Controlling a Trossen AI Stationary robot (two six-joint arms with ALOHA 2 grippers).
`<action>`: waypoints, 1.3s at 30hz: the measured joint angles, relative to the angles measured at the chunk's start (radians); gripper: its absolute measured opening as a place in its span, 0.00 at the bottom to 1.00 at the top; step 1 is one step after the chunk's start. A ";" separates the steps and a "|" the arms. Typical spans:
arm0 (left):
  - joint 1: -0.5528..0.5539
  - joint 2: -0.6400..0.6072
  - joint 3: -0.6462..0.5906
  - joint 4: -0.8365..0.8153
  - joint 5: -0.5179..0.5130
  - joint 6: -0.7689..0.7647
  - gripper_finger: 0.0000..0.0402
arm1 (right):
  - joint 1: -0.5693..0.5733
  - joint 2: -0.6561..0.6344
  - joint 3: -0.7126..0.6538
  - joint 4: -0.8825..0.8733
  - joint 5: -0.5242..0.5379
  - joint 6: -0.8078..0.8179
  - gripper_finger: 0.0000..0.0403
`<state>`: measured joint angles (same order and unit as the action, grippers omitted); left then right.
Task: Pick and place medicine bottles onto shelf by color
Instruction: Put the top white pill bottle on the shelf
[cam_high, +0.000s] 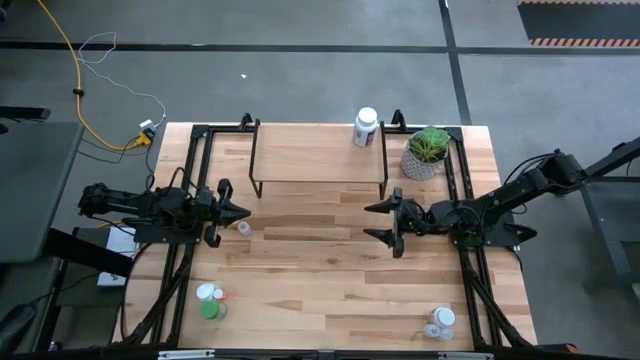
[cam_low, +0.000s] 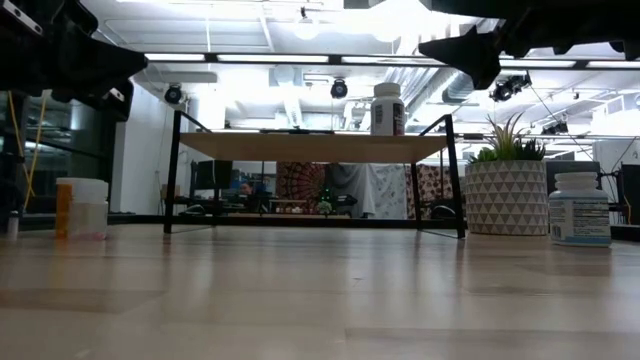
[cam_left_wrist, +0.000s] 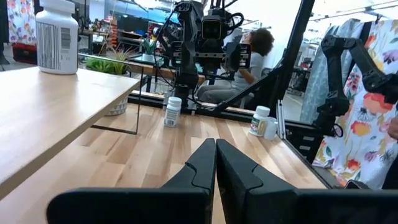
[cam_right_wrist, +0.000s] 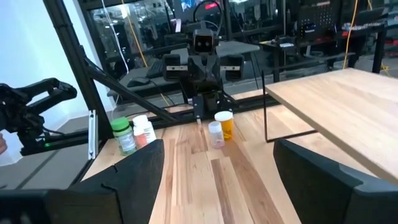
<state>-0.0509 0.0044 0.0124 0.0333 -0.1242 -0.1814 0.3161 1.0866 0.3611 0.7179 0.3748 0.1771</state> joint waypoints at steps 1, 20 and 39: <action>0.000 0.000 0.000 0.006 0.000 0.001 0.01 | 0.000 0.000 0.000 0.005 0.000 -0.001 0.73; 0.000 0.000 0.000 0.047 -0.003 0.001 0.01 | 0.121 0.000 0.405 -0.961 0.362 0.392 0.73; 0.000 0.000 0.000 0.083 -0.003 0.001 0.01 | 0.059 0.020 0.571 -2.033 0.045 1.262 0.73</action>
<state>-0.0509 0.0044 0.0124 0.1161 -0.1268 -0.1806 0.3752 1.1064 0.9325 -1.3147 0.4194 1.4387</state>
